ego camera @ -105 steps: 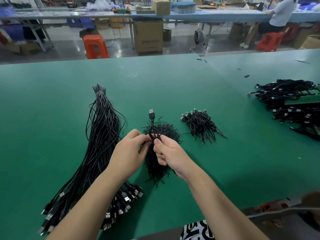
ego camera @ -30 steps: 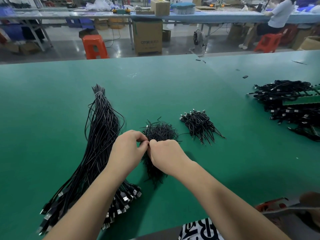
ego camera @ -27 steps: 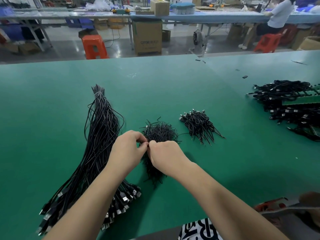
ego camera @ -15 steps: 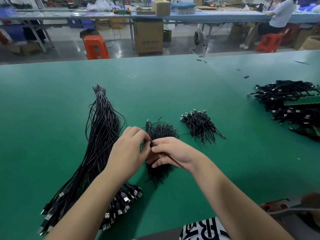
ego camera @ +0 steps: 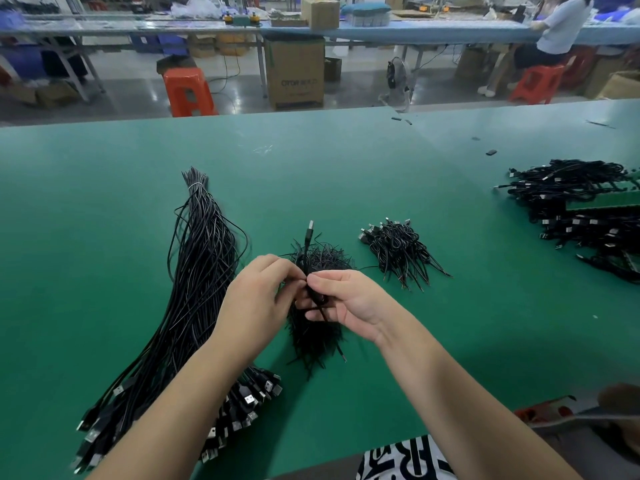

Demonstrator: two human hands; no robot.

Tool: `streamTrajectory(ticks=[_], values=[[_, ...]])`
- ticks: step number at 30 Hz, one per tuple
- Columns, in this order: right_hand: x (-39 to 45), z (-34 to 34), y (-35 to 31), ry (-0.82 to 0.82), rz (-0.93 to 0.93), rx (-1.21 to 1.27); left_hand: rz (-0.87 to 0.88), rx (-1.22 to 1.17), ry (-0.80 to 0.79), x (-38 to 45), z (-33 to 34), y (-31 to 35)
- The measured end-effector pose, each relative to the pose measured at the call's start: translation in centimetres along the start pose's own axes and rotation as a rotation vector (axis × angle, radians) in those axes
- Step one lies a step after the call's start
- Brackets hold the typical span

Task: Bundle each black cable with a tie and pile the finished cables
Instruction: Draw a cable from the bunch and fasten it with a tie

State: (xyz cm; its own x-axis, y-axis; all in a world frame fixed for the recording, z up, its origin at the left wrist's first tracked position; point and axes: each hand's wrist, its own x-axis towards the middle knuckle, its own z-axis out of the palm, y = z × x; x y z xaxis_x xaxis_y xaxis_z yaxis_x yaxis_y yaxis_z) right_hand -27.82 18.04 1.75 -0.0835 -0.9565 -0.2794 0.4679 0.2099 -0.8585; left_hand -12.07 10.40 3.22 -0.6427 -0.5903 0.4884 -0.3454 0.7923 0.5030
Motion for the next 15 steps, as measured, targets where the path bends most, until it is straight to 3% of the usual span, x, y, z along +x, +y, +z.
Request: streamTrajectory(ticks=[15], values=[[0.2,0.3,1.2,0.101,-0.069,-0.118,-0.069,0.037,-0.170,0.4,-0.7,-0.1]])
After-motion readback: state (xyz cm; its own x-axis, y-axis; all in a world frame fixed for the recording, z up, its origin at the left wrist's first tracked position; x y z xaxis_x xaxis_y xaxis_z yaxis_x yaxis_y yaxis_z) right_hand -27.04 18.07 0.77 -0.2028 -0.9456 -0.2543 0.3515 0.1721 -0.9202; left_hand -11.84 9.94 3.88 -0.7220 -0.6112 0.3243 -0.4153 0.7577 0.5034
